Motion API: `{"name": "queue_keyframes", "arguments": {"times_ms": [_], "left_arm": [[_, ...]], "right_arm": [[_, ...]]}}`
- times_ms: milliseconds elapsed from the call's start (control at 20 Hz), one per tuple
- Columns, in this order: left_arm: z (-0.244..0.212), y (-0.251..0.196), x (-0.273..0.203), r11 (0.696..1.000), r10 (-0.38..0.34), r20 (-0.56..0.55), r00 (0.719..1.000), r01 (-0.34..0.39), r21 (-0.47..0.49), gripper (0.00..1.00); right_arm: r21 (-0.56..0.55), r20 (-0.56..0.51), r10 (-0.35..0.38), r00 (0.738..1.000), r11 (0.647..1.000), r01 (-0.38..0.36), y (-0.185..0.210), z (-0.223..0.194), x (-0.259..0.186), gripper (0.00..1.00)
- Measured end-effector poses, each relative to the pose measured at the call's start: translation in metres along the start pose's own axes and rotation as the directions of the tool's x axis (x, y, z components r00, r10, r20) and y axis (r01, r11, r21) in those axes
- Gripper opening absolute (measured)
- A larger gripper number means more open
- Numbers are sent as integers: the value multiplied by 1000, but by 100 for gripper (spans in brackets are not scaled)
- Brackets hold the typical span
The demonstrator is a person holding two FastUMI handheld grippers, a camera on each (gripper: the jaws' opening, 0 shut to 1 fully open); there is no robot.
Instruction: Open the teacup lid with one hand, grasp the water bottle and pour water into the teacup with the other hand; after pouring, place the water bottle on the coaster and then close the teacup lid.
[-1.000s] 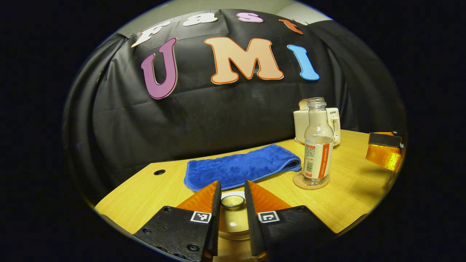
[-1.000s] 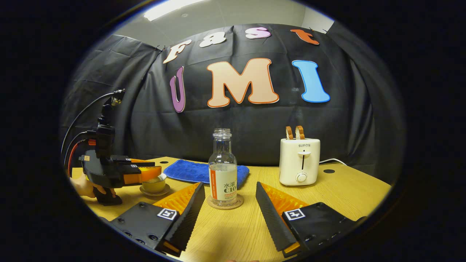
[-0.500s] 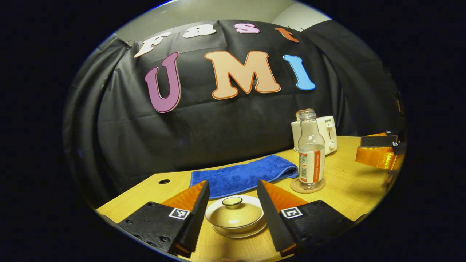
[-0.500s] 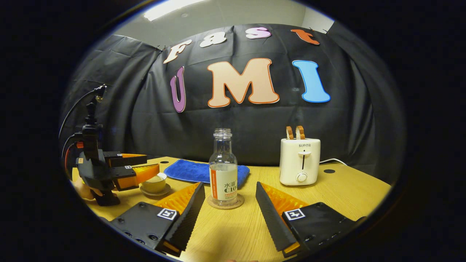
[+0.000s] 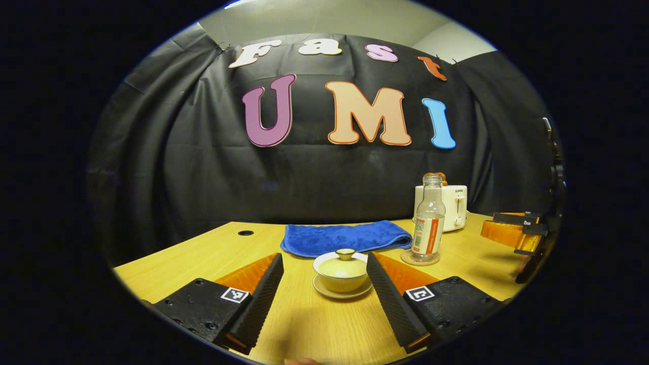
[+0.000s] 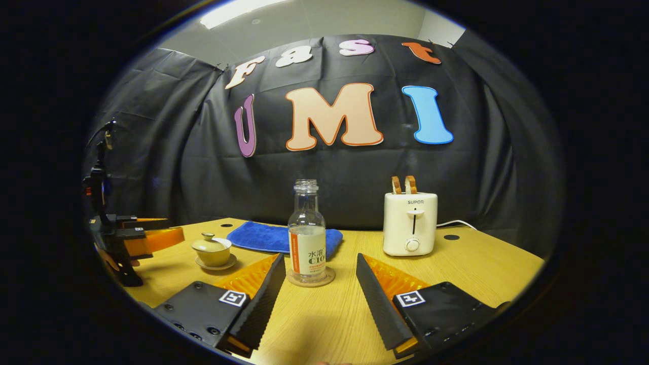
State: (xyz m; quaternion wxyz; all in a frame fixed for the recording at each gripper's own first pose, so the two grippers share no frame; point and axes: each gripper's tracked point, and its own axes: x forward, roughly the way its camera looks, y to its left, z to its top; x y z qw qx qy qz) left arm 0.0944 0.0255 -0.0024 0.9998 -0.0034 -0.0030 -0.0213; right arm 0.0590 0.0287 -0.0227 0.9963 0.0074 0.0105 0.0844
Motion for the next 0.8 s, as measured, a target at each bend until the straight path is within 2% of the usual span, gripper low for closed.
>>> {"name": "queue_keyframes", "arguments": {"times_ms": [50,100,350,500,600,650,800], "left_arm": [[0,0,-7,1000,4,5,1000,-4,1,96],[1,-1,-15,1000,7,7,1000,-7,1,96],[3,-13,-55,1000,7,10,1000,-7,5,95],[2,-23,-72,1000,10,8,1000,-10,5,96],[1,-31,-84,1000,5,5,1000,-5,4,95],[2,-35,-88,1000,0,9,1000,0,6,96],[1,-44,-97,1000,-10,4,1000,9,6,96]], "right_arm": [[0,1,-6,1000,1000,6,-1,1,-3,94],[0,0,-9,1000,1000,9,0,0,-9,90],[0,3,-33,999,999,33,2,2,-42,94],[0,5,-28,1000,1000,28,13,3,-66,87],[0,4,-22,1000,1000,22,21,3,-80,90],[0,3,-25,1000,1000,25,24,3,-86,87],[0,3,-43,999,999,43,29,3,-100,90]]}}
